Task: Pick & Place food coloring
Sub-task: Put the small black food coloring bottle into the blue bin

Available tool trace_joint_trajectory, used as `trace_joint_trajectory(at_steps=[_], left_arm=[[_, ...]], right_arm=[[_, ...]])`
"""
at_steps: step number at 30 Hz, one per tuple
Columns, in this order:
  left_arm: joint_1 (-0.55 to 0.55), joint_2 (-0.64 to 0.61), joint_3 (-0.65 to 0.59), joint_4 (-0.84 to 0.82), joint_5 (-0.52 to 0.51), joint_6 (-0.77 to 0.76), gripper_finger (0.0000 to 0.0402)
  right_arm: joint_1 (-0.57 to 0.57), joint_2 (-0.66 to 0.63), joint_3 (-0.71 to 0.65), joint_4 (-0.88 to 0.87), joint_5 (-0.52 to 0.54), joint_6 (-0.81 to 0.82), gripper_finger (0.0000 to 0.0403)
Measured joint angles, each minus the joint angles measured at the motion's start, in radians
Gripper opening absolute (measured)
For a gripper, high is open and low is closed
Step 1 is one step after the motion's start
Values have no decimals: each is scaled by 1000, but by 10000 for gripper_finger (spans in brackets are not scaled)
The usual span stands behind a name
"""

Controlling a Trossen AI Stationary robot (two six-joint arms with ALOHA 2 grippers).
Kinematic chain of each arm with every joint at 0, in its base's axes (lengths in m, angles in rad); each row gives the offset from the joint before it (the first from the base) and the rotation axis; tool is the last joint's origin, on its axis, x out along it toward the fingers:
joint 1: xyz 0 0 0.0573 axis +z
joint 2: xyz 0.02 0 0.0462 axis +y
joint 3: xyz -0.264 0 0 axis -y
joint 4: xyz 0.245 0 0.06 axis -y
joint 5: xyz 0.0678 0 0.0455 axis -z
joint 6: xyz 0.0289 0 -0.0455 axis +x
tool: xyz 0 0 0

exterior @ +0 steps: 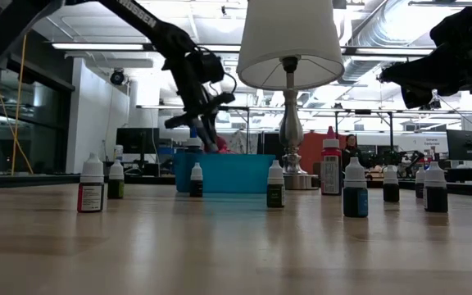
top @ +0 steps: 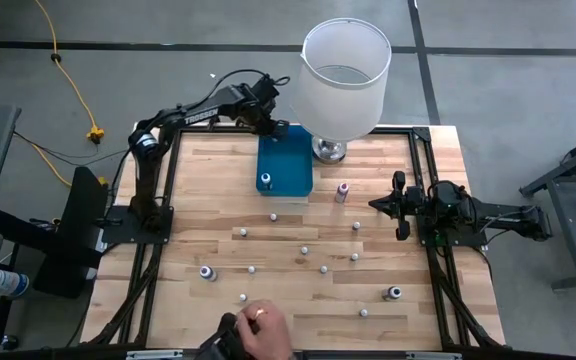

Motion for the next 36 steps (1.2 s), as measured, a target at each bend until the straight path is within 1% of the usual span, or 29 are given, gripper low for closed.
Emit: trace_joint_trajectory(at_steps=[6, 11, 19, 25, 30, 36], left_arm=[[0, 36, 2, -3, -99, -36, 42], [0, 61, 2, 0, -120, -54, 42], [0, 71, 2, 5, -204, -54, 42], [0, 72, 2, 8, -215, -47, 42], [-3, 99, 1, 16, -217, -28, 42], [-7, 104, 2, 18, -243, -11, 42]], right_arm=[[0, 0, 0, 0, 0, 0, 0], [0, 0, 0, 0, 0, 0, 0], [0, 0, 0, 0, 0, 0, 0], [0, 0, 0, 0, 0, 0, 0], [0, 0, 0, 0, 0, 0, 0], [0, 0, 0, 0, 0, 0, 0]])
